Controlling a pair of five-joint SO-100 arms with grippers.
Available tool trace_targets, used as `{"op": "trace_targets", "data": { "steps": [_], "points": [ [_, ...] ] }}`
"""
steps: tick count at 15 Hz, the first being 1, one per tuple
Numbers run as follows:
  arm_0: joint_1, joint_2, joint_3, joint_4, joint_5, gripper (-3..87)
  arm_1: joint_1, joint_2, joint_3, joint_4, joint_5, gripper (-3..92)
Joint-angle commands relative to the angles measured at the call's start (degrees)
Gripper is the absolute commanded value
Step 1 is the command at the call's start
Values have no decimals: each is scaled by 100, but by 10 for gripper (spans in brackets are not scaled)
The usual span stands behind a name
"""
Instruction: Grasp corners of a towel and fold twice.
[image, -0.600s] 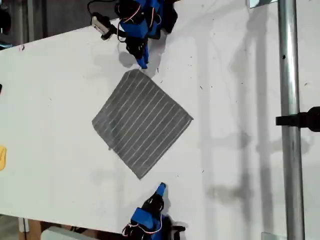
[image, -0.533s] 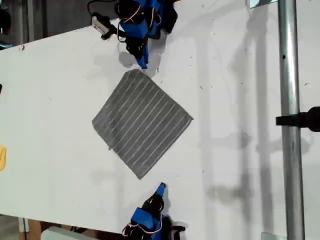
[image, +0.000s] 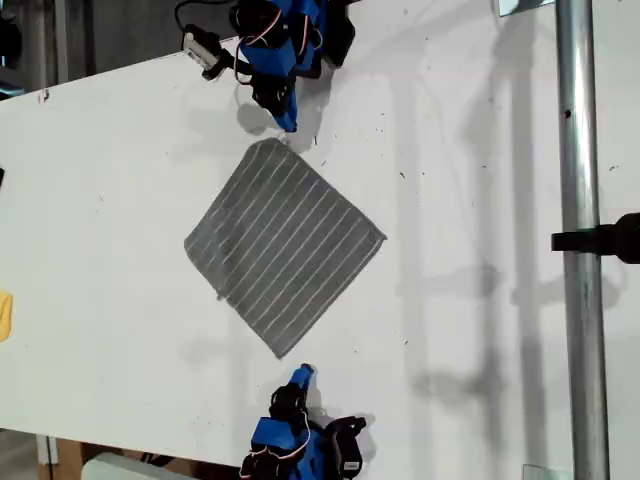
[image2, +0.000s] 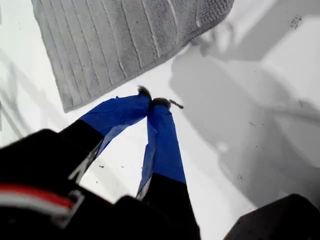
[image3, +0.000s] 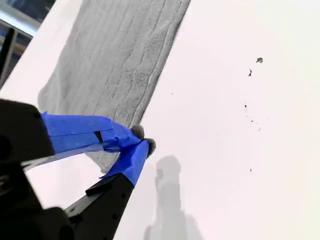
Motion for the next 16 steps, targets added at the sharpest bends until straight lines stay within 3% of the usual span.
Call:
{"op": "trace_targets", "data": {
  "steps": [1, 2, 4, 6, 8, 11, 16],
  "points": [
    [-62, 26, -62, 62, -211, -26, -202, 9, -105, 18, -79, -3],
    [123, 26, -18, -79, -554, -28, -281, 9, -229, 26, -105, -3],
    [615, -220, -132, -923, -1099, -29, -404, -26, -694, 105, -290, -3],
    [800, -2197, -1160, -1600, -1274, -29, -413, -782, -1433, 9, -527, -3],
    [940, -5080, -3182, -1986, -993, -29, -185, -2180, -2487, -229, -1099, -3],
    [1020, -8033, -5810, -2030, -413, -29, 396, -3384, -3331, -176, -2013, -3],
    [1037, -11057, -8798, -1696, 44, -29, 1345, -4834, -4447, -79, -3428, -3]
  ]
}}
